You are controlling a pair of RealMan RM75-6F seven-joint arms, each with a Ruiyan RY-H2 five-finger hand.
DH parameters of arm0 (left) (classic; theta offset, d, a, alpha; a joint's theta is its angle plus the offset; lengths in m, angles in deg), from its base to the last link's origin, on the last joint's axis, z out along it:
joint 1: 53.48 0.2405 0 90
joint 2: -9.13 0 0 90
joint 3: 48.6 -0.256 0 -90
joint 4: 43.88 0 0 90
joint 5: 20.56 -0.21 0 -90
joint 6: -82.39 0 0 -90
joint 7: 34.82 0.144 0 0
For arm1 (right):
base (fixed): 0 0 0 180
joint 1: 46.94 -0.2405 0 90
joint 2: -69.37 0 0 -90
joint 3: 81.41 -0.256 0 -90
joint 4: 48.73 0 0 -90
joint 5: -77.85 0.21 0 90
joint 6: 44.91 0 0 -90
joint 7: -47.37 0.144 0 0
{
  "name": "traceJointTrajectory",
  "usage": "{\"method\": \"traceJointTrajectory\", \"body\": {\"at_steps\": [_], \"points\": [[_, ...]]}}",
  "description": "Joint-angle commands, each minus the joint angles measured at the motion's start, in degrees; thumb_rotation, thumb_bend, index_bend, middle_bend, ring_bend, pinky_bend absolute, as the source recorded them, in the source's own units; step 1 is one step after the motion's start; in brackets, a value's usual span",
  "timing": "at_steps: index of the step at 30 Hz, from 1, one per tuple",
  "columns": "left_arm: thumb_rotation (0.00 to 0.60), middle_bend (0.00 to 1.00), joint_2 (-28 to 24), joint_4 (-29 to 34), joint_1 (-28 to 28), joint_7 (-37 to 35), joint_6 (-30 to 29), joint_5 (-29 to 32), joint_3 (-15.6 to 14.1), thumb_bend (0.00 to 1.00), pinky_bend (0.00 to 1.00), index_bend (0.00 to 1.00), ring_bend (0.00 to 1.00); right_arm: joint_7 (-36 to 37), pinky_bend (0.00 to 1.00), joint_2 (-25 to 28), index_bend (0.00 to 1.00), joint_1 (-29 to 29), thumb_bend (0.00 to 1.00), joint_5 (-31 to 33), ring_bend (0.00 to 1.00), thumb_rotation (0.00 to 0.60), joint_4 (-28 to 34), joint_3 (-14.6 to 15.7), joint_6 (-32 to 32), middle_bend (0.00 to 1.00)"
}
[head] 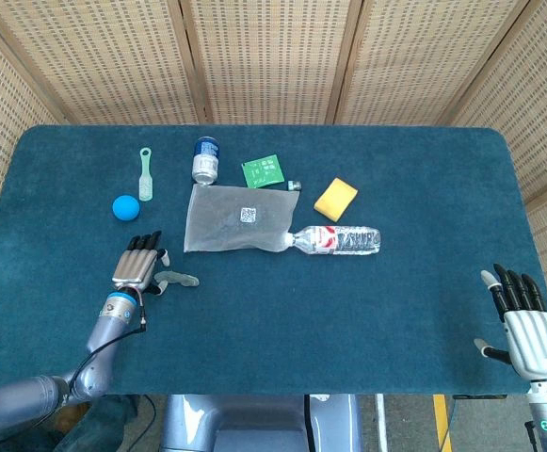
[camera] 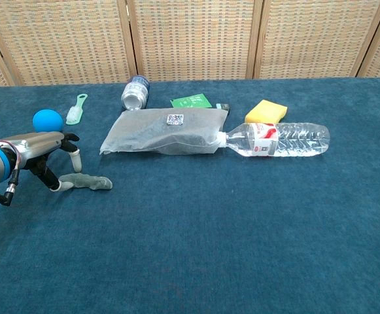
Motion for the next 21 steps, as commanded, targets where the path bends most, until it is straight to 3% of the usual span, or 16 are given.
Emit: {"method": "traceJointTrajectory", "body": {"at_steps": [1,6,21], "points": [[0.600,0.00,-0.5,1.2,-0.3,0.8,0.0,0.7,-0.6,0.35,0.00,0.43,0.00,0.2,0.00,0.1,0.00,0.0,0.00,-0.1,0.00,0.600,0.0,0.0,0.0,0.00],[0.600,0.00,-1.0,2.7,-0.8,1.8,-0.4,2.4,-1.0,0.38,0.00,0.45,0.00,0.4,0.00,0.1,0.00,0.0,0.00,-0.3,0.00,0.600,0.0,0.1,-0.1,0.00],[0.600,0.00,-0.7,2.9,-0.7,-1.0,-1.5,-0.2,-2.2,0.39,0.00,0.49,0.00,0.6,0.00,0.1,0.00,-0.1,0.00,-0.2,0.00,0.600,-0.1,0.2,0.2,0.00]]}}
